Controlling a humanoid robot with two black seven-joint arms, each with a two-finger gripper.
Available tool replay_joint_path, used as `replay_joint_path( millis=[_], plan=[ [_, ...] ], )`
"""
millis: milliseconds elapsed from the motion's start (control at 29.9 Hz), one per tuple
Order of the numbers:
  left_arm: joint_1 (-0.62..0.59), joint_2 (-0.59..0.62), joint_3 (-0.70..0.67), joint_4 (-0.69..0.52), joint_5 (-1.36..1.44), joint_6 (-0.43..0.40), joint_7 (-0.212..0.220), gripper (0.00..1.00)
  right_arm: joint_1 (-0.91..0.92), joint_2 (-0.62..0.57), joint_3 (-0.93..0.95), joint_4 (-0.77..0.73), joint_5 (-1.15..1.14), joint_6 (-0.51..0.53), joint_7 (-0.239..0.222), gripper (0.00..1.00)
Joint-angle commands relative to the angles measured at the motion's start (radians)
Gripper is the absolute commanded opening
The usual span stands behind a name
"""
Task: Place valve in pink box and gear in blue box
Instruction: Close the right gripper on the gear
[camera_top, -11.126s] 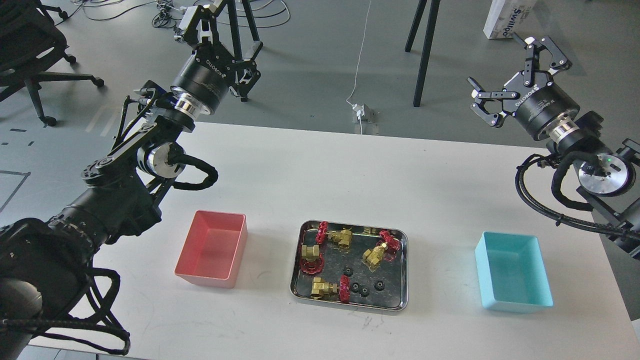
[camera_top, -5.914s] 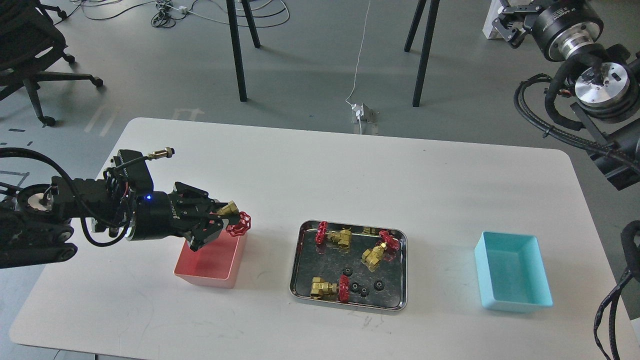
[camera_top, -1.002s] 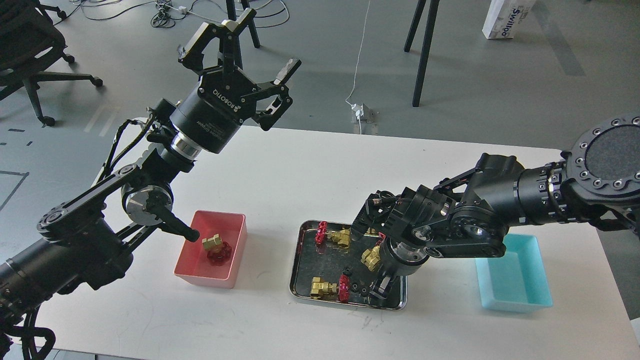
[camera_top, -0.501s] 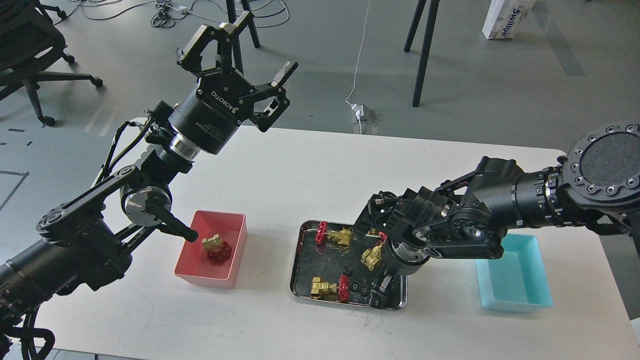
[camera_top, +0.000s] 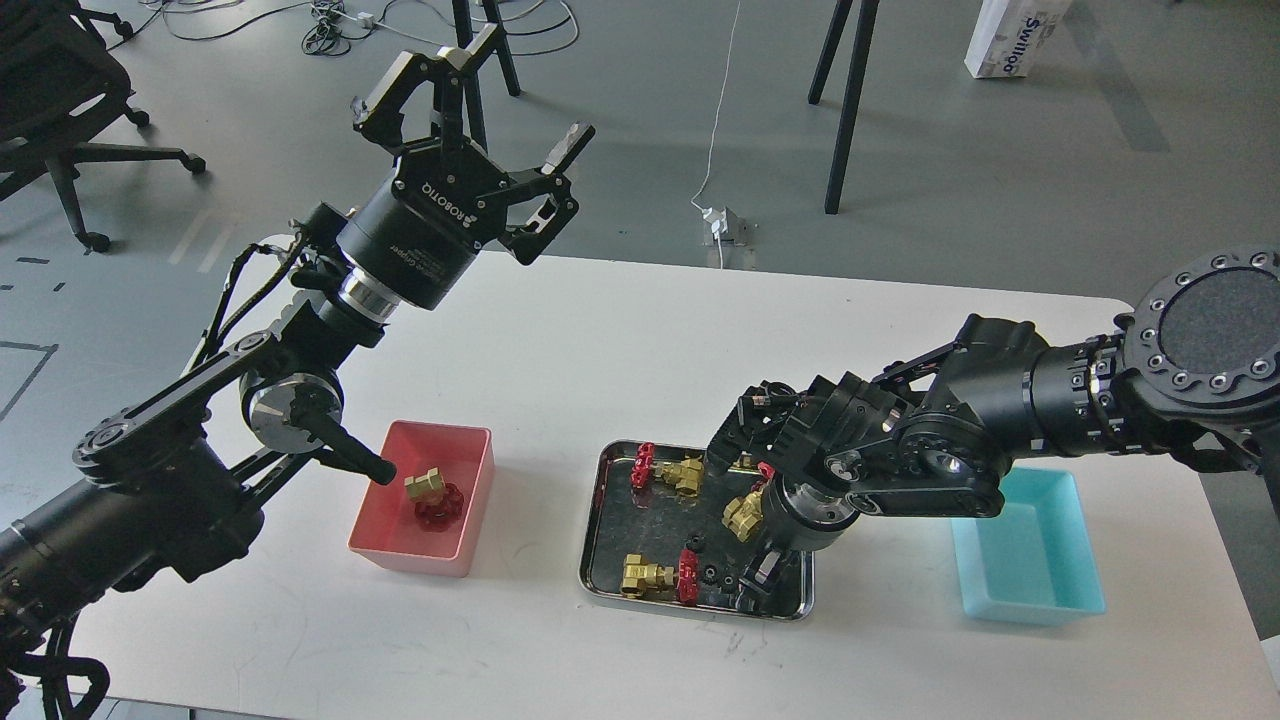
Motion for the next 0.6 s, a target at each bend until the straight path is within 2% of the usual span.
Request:
replay_joint_path(
  millis=[0,134,568],
  plan=[
    [0.000,0.000,0.000,0.000,0.000,0.000,0.000,0.91,-0.001,0.000,0.000,-0.003,0.000,0.000,0.000,0.43],
    [0.000,0.000,-0.001,0.000,0.000,0.000,0.000,0.91,-0.002,0.000,0.000,-0.014,0.000,0.000,0.002,0.31],
    [0.008,-0.002,0.000,0.000,0.000,0.000,0.000,0.91,-0.013,0.000,0.000,-0.014,0.002,0.000,0.002,0.25]
  ],
)
